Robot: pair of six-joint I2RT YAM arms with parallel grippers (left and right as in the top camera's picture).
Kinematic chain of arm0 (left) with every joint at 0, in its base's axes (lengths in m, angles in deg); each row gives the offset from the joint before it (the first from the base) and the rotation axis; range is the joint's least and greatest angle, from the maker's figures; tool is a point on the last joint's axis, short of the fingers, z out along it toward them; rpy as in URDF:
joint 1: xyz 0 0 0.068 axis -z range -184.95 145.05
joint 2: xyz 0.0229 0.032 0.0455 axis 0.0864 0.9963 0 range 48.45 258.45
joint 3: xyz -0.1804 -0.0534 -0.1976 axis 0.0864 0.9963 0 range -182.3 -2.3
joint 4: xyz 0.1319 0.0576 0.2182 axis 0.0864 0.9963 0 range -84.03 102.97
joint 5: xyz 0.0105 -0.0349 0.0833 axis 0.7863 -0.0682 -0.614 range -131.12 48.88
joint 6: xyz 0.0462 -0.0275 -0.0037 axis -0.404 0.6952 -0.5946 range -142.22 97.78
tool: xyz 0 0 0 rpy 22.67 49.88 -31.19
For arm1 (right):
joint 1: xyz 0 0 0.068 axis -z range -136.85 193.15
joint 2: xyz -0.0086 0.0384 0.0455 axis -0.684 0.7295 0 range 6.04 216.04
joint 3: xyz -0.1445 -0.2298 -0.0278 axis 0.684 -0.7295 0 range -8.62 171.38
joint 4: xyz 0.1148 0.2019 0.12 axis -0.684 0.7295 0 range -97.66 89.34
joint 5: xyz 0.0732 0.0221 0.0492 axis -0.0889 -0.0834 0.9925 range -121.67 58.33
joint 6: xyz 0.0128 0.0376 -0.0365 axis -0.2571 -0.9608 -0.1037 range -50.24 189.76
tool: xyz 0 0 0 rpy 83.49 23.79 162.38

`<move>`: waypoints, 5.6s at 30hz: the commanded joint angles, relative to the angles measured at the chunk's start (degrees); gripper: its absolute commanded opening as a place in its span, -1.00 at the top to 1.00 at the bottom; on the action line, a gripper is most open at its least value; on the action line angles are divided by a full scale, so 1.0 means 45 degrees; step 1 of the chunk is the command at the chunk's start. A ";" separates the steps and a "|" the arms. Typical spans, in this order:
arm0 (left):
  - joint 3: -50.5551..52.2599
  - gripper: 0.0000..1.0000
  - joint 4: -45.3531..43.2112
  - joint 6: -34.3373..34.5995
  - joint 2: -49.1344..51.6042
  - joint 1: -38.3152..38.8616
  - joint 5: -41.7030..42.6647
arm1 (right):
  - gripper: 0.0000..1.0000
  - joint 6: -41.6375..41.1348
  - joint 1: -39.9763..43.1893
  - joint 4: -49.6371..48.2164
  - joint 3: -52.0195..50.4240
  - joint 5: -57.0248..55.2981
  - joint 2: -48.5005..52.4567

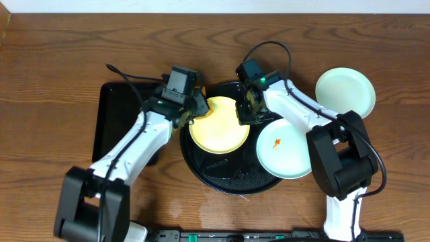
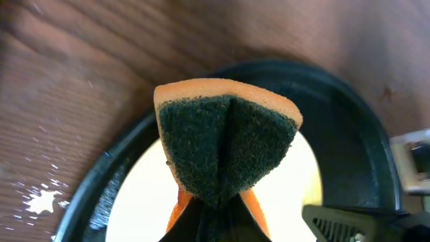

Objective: Clean dirty plates on tray and stack at the side
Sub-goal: 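Scrub the yellow plate with the sponge while right gripper holds rim, then return the sponge to the black tray with the left gripper, then lift the yellow plate with the right gripper and carry it right, then lower the yellow plate onto the green plate and release it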

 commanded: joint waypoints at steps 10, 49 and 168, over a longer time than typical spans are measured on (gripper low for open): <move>0.0024 0.85 0.0350 0.0631 0.1914 0.1472 0.1375 | 0.97 -0.0175 0.0010 0.0087 0.0083 -0.0369 0.0185; -0.0253 0.85 0.4129 -0.3055 -0.5984 -0.6348 -0.2934 | 0.98 0.0316 -0.1248 0.0262 0.0457 -0.5484 -0.2987; -0.0136 0.85 0.4119 -0.4114 -0.1200 -0.7864 -0.0301 | 0.88 0.0209 1.0511 -0.1768 -0.1923 -0.0355 -0.2001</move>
